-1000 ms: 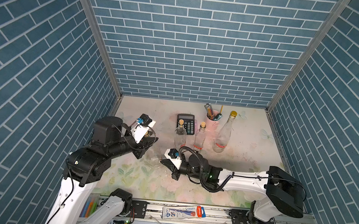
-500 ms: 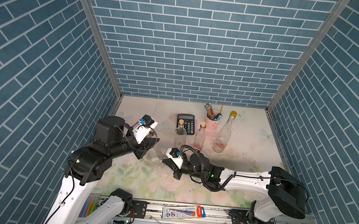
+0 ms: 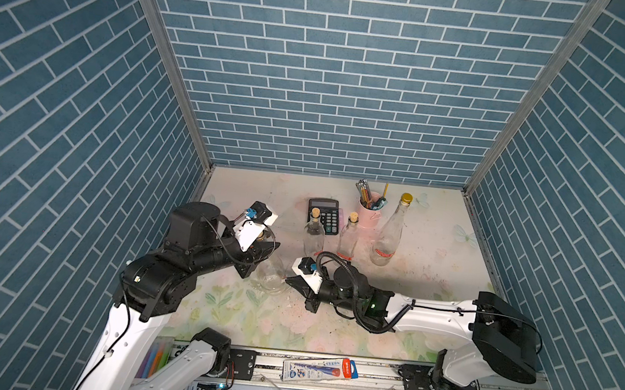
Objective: Remove the label from the bottle
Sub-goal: Tear open the label from the bottle.
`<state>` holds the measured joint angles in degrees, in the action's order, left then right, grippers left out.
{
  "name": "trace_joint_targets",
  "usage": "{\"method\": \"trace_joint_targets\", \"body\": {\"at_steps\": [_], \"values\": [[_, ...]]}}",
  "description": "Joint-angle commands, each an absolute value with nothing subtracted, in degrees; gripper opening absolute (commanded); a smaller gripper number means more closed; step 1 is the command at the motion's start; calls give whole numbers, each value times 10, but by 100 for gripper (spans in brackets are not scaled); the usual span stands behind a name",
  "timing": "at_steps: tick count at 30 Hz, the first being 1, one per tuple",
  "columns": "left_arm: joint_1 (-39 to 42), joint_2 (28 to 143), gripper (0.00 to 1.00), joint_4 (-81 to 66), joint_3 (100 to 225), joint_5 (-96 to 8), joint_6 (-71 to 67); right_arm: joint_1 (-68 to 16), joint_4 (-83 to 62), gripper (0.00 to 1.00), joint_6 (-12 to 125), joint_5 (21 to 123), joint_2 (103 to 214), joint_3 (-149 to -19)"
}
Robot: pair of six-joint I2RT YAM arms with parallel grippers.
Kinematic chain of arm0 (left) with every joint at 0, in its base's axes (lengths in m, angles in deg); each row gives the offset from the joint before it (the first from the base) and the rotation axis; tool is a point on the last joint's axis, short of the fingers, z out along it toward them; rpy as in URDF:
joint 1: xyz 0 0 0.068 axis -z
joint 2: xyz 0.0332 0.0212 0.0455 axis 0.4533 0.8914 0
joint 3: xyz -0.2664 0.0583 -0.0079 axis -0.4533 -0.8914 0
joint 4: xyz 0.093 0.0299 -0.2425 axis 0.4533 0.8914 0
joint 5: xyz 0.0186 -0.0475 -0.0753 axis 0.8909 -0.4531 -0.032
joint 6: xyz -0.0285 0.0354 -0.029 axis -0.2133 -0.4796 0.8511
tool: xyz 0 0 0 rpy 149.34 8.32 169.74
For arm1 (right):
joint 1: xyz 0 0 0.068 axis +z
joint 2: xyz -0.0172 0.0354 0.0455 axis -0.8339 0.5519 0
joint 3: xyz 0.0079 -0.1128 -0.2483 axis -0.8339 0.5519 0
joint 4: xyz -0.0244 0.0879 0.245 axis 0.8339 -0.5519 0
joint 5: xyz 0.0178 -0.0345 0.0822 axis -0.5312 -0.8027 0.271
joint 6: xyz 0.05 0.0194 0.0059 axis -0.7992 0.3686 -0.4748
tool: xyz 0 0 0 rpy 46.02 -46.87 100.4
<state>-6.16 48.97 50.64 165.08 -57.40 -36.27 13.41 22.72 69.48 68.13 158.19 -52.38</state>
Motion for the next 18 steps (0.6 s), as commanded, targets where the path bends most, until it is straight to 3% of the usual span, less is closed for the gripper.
{"method": "trace_joint_targets", "body": {"at_steps": [1,18], "values": [[-59,482,0,529,1669,-569,-381,114,214,0,705,650,1561,-515],[-49,480,0,535,1669,-567,-386,107,205,0,715,642,1550,-507]]}}
